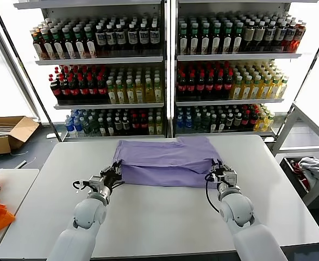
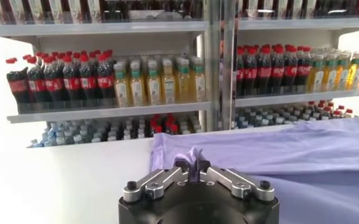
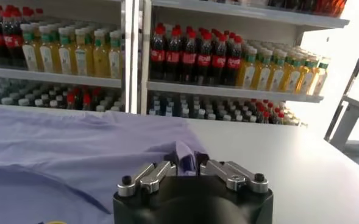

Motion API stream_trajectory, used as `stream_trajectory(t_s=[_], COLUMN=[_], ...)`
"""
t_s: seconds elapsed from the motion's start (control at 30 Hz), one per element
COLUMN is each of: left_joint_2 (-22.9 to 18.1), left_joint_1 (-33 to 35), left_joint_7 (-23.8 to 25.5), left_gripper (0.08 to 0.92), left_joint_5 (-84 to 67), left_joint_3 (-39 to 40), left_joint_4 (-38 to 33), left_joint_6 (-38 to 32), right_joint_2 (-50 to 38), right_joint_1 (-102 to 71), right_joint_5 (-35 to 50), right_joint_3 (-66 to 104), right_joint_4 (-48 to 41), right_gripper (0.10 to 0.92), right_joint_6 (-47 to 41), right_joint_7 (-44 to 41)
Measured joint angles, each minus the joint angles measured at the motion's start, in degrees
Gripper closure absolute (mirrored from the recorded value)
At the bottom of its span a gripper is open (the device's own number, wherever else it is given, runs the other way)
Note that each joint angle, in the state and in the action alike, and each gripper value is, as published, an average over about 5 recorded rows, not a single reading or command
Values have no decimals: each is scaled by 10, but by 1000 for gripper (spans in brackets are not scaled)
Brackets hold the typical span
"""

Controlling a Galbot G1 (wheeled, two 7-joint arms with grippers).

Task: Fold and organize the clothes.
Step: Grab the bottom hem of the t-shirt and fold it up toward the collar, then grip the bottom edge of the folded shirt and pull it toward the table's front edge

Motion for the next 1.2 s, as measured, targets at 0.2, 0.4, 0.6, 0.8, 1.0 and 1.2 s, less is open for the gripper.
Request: stream_trajectory(t_s=[0.2,0.4,0.6,0.8,1.0,1.2], left_joint_2=[7,12,15,18,23,30], left_joint_1=[3,16,37,65,79,81], left_joint_7=[-9,-15,-15,-15,-17,-18], left_gripper=[541,350,202,178,177,177], left_joint_5=[4,6,12,18,18,19], left_joint_3=[2,-3,-10,-14,-14,-14], left_joint_4=[-20,-53,-87,-108,-111,-103], left_joint_6=[20,39,45,52,62,69], right_joint_2=[3,-4,-14,-25,-33,-40], right_joint_1=[-3,-27,-67,-108,-129,-136], right_joint_5=[40,60,63,57,47,35], right_joint_3=[7,17,28,32,28,19], right_joint_4=[20,57,95,113,118,114], right_gripper=[347,216,203,202,203,203], right_joint_6=[-7,-21,-38,-50,-57,-61], right_joint_7=[37,69,85,90,90,87])
